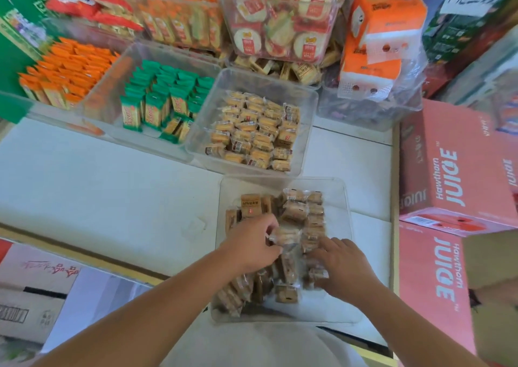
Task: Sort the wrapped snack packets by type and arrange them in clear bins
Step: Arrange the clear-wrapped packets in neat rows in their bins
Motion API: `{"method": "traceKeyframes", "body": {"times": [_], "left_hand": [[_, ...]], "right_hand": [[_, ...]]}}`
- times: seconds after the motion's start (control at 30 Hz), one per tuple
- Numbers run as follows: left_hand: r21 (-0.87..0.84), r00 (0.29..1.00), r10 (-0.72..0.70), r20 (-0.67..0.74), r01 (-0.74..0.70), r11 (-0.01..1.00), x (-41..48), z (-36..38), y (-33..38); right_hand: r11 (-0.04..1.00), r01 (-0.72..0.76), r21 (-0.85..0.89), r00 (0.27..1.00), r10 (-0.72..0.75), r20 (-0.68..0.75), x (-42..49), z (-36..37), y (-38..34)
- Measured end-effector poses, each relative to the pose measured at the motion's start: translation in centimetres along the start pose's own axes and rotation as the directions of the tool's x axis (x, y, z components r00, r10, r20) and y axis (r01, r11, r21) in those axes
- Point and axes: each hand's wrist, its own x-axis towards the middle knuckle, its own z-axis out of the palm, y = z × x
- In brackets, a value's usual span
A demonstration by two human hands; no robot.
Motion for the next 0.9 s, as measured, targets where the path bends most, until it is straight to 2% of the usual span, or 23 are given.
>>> {"method": "traceKeyframes", "body": {"times": [0.1,0.2,0.27,0.37,0.43,0.53,0.57,0.63,0.7,0.73,0.8,0.9], "left_hand": [[0.118,0.998,0.033,-0.051,-0.027,0.993,2.5,1.1,0.7],[0.143,0.993,0.042,-0.113,-0.026,0.989,4.8,2.8,0.6],[0.081,0.988,0.006,-0.153,0.007,0.997,5.5,3.6,0.2],[-0.085,0.975,-0.069,-0.213,0.052,0.995,5.5,4.3,0.0],[-0.142,0.968,-0.093,-0.234,0.06,0.988,5.2,4.4,0.0],[-0.242,0.938,-0.228,-0.26,0.165,0.956,4.3,4.2,0.3],[-0.202,0.939,-0.252,-0.236,0.206,0.958,3.9,4.3,0.3],[0.04,0.977,-0.192,-0.089,0.196,0.98,3.1,5.0,0.2],[0.258,0.99,-0.101,0.095,0.074,0.963,2.5,5.8,0.5],[0.312,0.988,-0.061,0.143,0.013,0.95,2.7,6.2,0.7],[0.332,0.989,-0.01,0.148,-0.04,0.942,3.3,6.8,0.7],[0.351,0.989,-0.025,0.146,-0.028,0.936,4.0,6.8,0.7]], "right_hand": [[0.991,-0.026,0.128,0.999,0.029,-0.018,0.7,-1.3,0.2],[0.947,-0.091,0.309,0.992,0.112,-0.05,2.0,-2.2,0.3],[0.901,-0.126,0.415,0.983,0.171,-0.072,3.1,-2.3,0.3],[0.876,-0.127,0.466,0.968,0.213,-0.135,4.8,-2.0,0.8],[0.887,-0.082,0.454,0.973,0.171,-0.158,6.1,-2.0,1.0],[0.92,0.015,0.391,0.983,0.057,-0.172,7.6,-1.5,1.0],[0.921,0.024,0.388,0.984,0.047,-0.173,7.8,-1.3,1.0],[0.917,0.011,0.398,0.981,0.066,-0.18,8.0,-1.1,1.2],[0.91,-0.008,0.415,0.977,0.095,-0.189,8.3,-1.2,1.2],[0.909,-0.01,0.417,0.978,0.095,-0.184,8.4,-1.4,1.2],[0.931,-0.002,0.366,0.986,0.063,-0.155,8.6,-1.4,1.0],[0.961,-0.001,0.278,0.985,0.049,-0.164,8.8,-1.0,1.0]]}}
